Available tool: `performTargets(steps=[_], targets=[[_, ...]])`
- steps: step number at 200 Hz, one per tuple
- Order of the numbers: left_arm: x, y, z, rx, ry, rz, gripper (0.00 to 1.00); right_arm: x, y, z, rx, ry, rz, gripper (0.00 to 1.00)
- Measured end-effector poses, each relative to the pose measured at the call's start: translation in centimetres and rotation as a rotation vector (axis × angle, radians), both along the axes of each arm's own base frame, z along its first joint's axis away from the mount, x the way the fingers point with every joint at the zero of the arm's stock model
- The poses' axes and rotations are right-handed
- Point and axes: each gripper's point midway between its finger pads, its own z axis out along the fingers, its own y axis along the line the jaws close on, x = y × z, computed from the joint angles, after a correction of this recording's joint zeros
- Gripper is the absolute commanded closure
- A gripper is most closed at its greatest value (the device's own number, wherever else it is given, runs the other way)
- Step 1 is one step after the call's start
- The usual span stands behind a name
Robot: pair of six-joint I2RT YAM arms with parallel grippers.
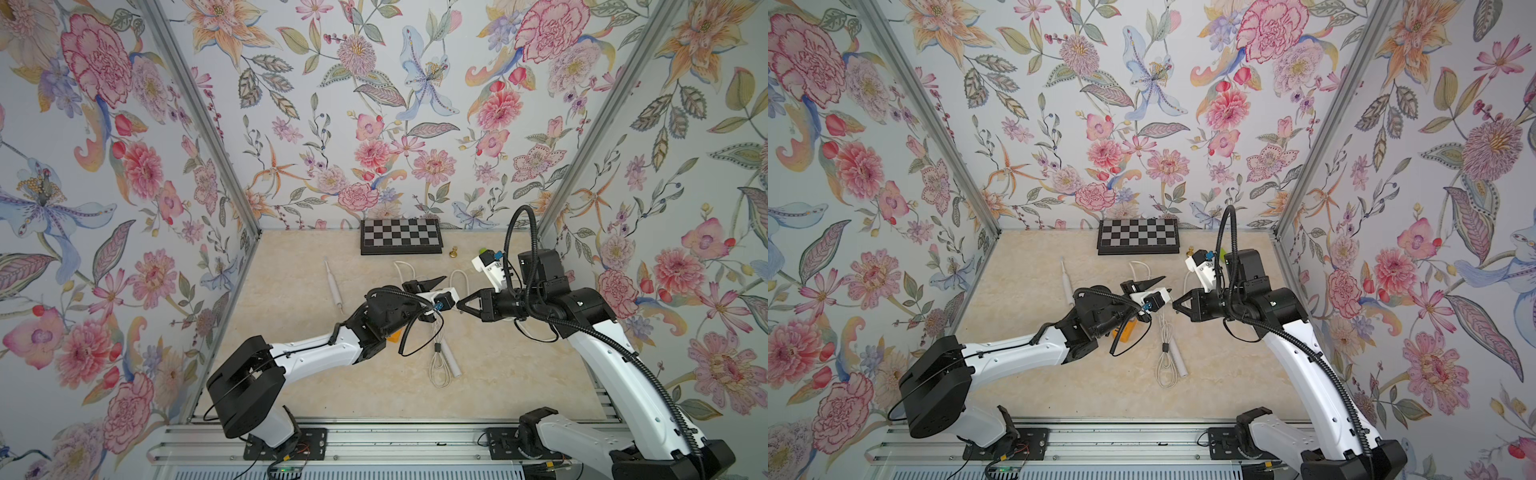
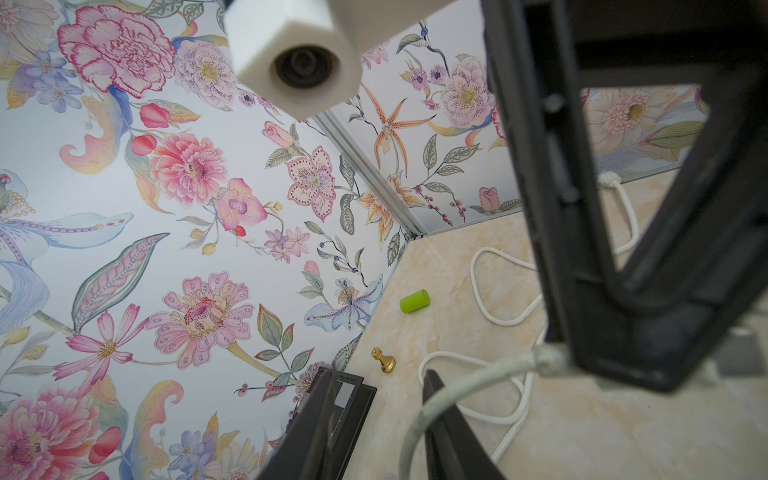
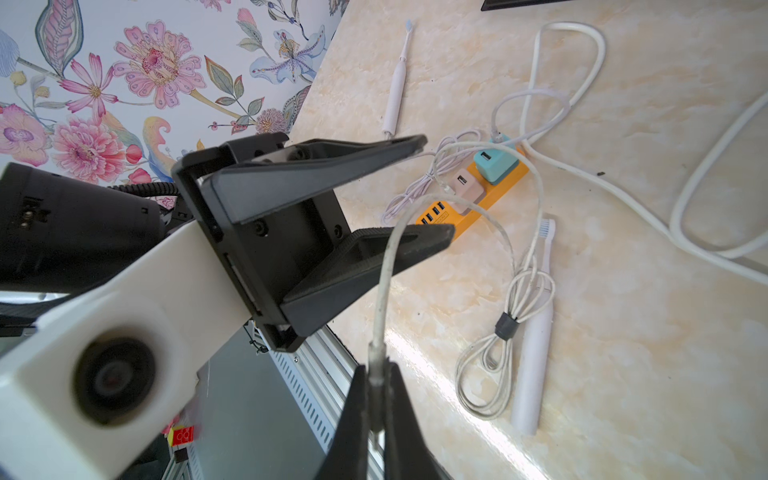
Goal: Charge the electric toothbrush
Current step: Pick up the charging cable from the center of the board.
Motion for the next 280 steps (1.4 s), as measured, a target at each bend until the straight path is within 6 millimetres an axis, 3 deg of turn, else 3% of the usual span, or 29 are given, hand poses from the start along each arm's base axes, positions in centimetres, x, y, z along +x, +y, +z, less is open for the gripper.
performTargets(steps=[14,50,83,129,157,182,205,249,280], targets=[[-0.2,-0.2,-0.1,0.004,0.001,-0.015,0.88,0.0,-0.1,0.0,0.003,0.001,-0.002,1.00],[-0.6,-0.4,-1.1,0.036,0.029,-0.041,0.96,0.1,-0.1,0.2,0.010,0.003,-0.004,1.00],[-0.3,-0.2,-1.6,0.070,0.066,-0.021,1.00,0.5,-0.1,1.5,0.022,-0.013,-0.025,0.55],[1.2,2.3,-1.8,0.075,0.246,0.150,1.00,1.5,-1.2,3.8,0.089,-0.125,-0.167,0.37],[2.2,4.0,-2.4,0.040,0.399,0.286,1.00,1.7,-1.3,3.5,0.196,-0.147,-0.256,0.38],[2.2,4.9,-3.3,0.018,0.510,0.346,1.00,1.9,0.6,2.8,0.225,-0.148,-0.242,0.39],[2.0,5.1,-3.9,0.007,0.577,0.362,1.00,2.4,2.1,2.9,0.224,-0.193,-0.221,0.47],[1.4,5.2,-3.9,-0.010,0.643,0.357,1.00,3.7,2.3,3.8,0.200,-0.329,-0.209,0.55],[1.4,5.1,-3.6,-0.022,0.654,0.354,1.00,4.5,3.0,3.3,0.180,-0.361,-0.173,0.63]])
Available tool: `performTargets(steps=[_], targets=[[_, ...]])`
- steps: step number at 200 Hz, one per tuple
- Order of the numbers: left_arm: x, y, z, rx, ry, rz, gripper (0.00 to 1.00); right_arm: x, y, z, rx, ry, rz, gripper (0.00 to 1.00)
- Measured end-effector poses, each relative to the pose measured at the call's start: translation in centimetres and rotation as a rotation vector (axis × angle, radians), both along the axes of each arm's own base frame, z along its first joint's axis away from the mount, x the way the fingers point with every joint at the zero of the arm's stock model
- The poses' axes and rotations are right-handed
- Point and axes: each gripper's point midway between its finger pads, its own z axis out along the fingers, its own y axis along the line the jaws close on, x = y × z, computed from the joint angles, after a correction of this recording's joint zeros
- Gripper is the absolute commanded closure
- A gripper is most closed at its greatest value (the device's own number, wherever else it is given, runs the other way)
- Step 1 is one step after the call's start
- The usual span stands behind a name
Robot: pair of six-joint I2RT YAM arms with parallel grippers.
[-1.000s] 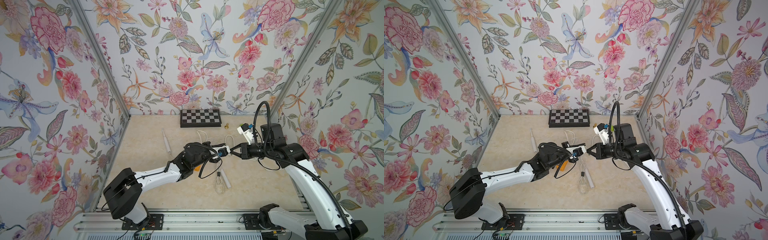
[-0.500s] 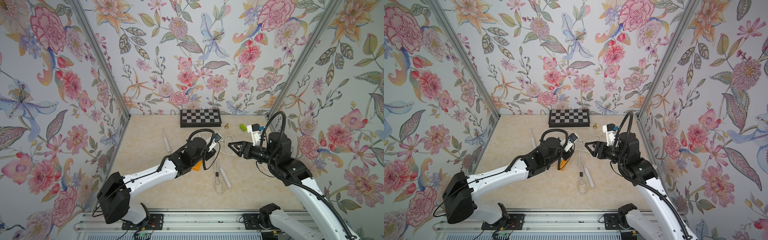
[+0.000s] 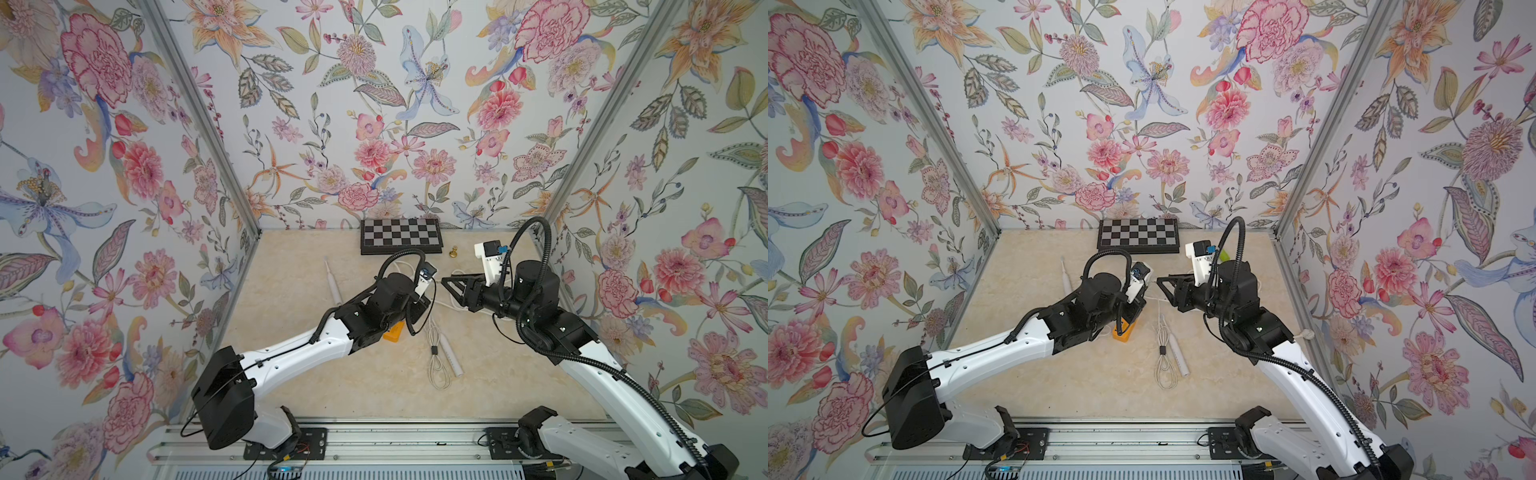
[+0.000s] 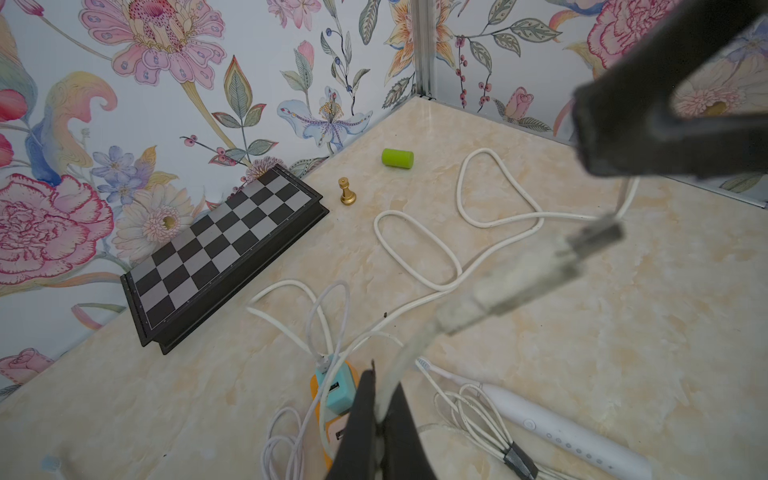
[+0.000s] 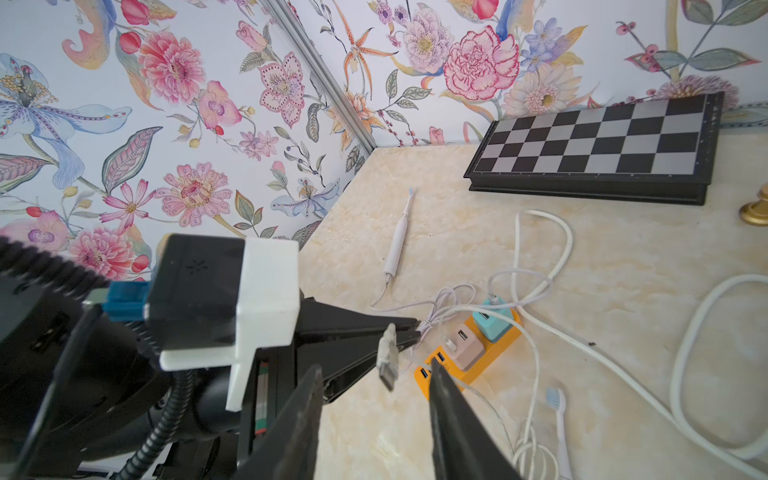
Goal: Charge the electric toothbrush
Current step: Pick up the charging cable from the center of the board.
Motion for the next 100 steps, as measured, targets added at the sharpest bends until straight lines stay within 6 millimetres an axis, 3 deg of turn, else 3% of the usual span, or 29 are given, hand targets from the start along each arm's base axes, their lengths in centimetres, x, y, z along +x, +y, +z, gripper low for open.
performTargets(steps=[40,61,100], targets=[[-0.1,0.0,-0.2,0.002,0.008,0.001,1.00,0.5,0.6,-1.0,-0.017,-0.007,0.025,0.85],[-0.1,0.0,-0.2,0.003,0.012,-0.003,1.00,0.8,0.8,-1.0,-0.015,-0.013,0.026,0.85],[-0.3,-0.1,-0.1,0.002,0.018,-0.015,1.00,0.9,0.9,-0.8,-0.014,-0.032,0.030,1.00]])
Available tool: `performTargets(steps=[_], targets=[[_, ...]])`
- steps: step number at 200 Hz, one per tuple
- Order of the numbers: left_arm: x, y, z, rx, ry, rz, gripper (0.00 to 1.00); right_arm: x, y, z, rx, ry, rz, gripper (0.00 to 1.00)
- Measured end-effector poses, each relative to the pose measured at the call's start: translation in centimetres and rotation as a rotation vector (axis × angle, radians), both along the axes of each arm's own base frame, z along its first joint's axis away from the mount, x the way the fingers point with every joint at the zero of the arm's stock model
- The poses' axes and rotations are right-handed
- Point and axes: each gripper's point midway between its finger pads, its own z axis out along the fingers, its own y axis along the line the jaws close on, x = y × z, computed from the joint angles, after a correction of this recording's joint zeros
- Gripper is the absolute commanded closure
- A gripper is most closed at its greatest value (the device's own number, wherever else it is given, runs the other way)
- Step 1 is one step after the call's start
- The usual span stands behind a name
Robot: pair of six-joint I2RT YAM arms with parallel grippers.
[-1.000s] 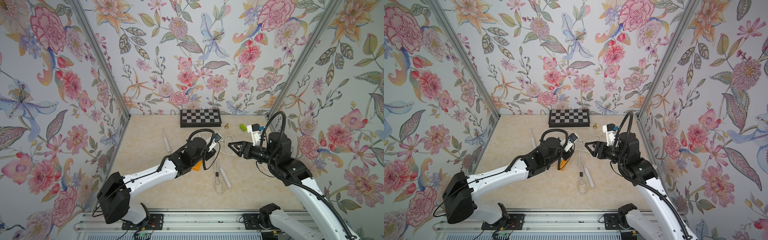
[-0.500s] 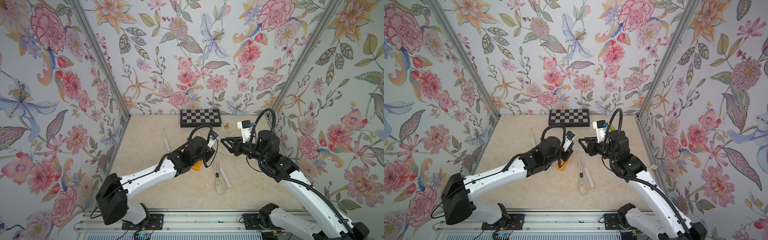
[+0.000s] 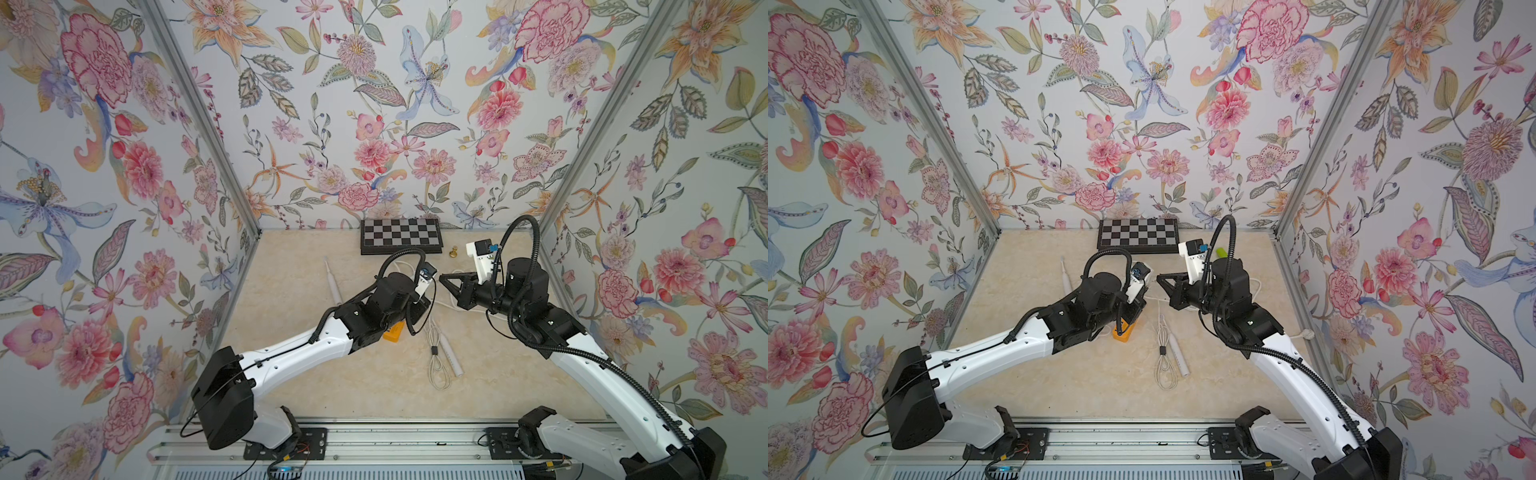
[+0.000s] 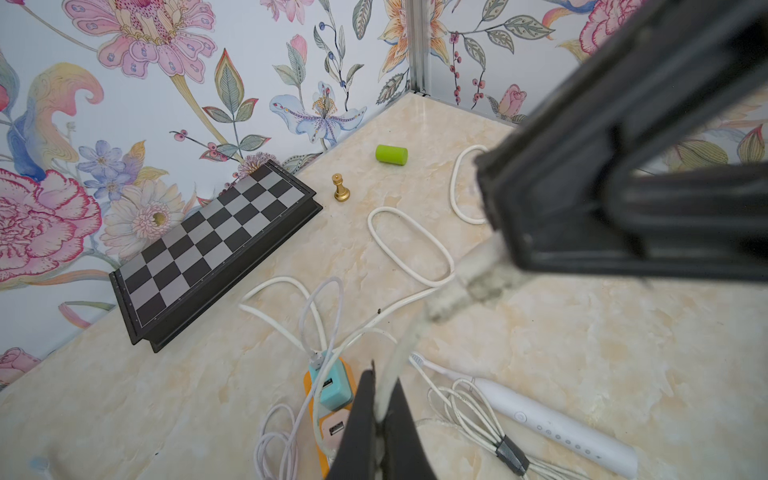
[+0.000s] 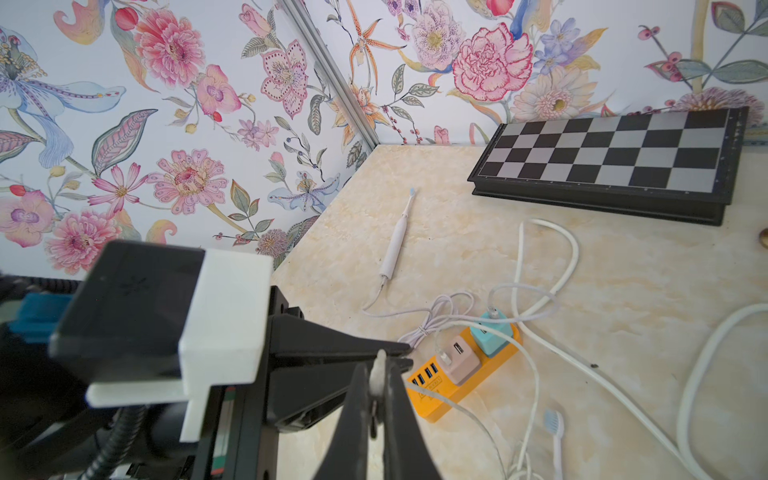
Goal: Charge the electric toothbrush
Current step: Pick up the charging cable from the center of the board.
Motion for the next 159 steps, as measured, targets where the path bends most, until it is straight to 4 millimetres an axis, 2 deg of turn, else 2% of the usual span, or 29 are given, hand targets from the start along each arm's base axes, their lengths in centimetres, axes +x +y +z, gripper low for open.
performTargets(steps=[32,41,68,102,130,159], targets=[[-0.1,0.0,0.0,0.001,0.002,-0.004,1.00,0.2,-0.2,0.0,0.003,0.000,-0.003,1.00],[-0.1,-0.1,0.0,0.000,0.003,-0.007,0.88,0.2,-0.4,-0.1,0.007,0.004,0.001,1.00],[-0.9,-0.1,0.7,-0.009,-0.023,-0.060,0.61,0.6,-1.4,0.0,0.040,0.036,0.006,1.00],[-3.0,2.0,3.2,-0.047,-0.183,-0.146,0.45,1.0,-3.5,-0.9,0.086,0.164,-0.002,1.00],[-3.6,2.0,4.9,-0.041,-0.327,-0.213,0.42,0.0,-3.3,-1.2,0.124,0.275,0.043,1.00],[-3.4,0.1,4.5,0.009,-0.377,-0.301,0.47,-1.3,-2.9,-1.2,0.158,0.356,0.095,1.00]])
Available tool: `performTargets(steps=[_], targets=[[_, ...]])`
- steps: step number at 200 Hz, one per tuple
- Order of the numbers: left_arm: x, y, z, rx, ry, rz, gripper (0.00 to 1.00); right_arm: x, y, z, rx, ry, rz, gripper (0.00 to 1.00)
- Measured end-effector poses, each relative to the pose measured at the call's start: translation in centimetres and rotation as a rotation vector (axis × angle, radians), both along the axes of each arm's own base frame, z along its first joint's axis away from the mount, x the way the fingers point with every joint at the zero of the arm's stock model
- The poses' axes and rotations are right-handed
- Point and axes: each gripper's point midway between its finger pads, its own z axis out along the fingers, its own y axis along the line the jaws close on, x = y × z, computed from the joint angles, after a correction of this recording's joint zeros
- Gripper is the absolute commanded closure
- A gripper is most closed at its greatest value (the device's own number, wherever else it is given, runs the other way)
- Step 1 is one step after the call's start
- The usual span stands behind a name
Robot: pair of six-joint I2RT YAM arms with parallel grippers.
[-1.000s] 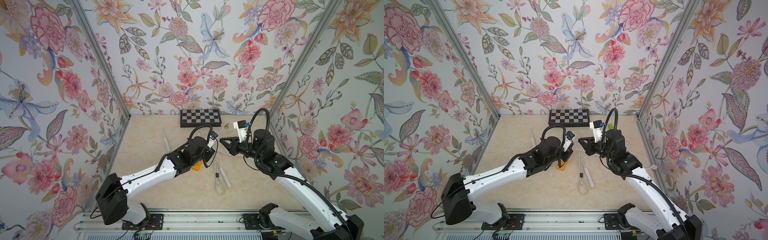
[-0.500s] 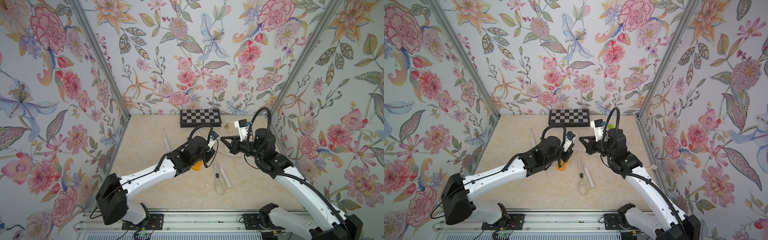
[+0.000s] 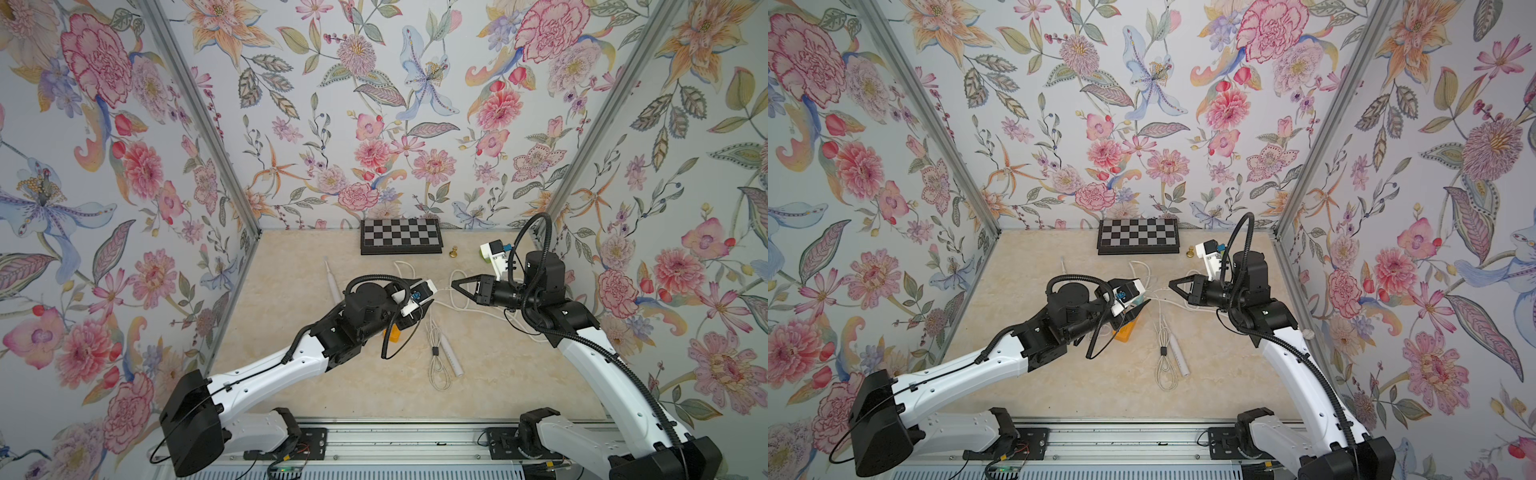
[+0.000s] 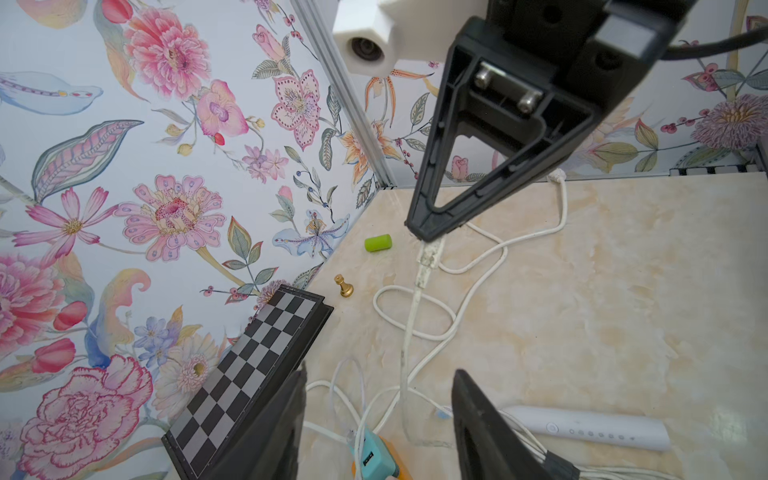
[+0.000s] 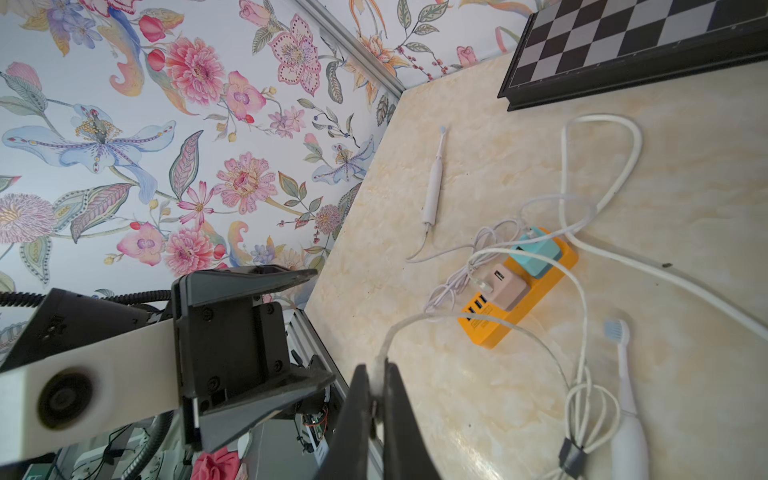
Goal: Charge the electric toothbrush
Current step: Pick up the charging cable from the center of the board.
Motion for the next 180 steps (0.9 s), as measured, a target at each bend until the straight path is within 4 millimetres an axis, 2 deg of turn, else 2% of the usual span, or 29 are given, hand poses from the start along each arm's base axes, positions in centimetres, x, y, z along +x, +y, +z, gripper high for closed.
performTargets(steps=[19,40,73,99,119,180], targets=[[-0.1,-1.3,-0.6,0.032,-0.014,-0.055,0.51,-0.6,0.2,0.1,0.012,0.034,0.023,1.00],[-0.1,-2.0,-1.2,0.051,-0.019,-0.087,0.60,-0.8,0.4,0.2,0.019,0.055,0.038,1.00],[0.3,-3.0,-0.6,0.053,-0.037,-0.108,0.69,-1.0,0.5,0.0,0.021,0.082,0.049,1.00],[-0.1,-3.3,-0.4,0.045,-0.037,-0.138,0.76,-1.1,0.5,0.0,0.021,0.089,0.053,1.00],[-0.1,-3.6,-0.5,0.049,-0.034,-0.147,0.77,-1.1,0.5,0.1,0.021,0.089,0.053,1.00],[0.0,-4.4,-1.0,0.066,-0.012,-0.172,0.91,-1.0,0.4,0.2,0.020,0.089,0.050,1.00]])
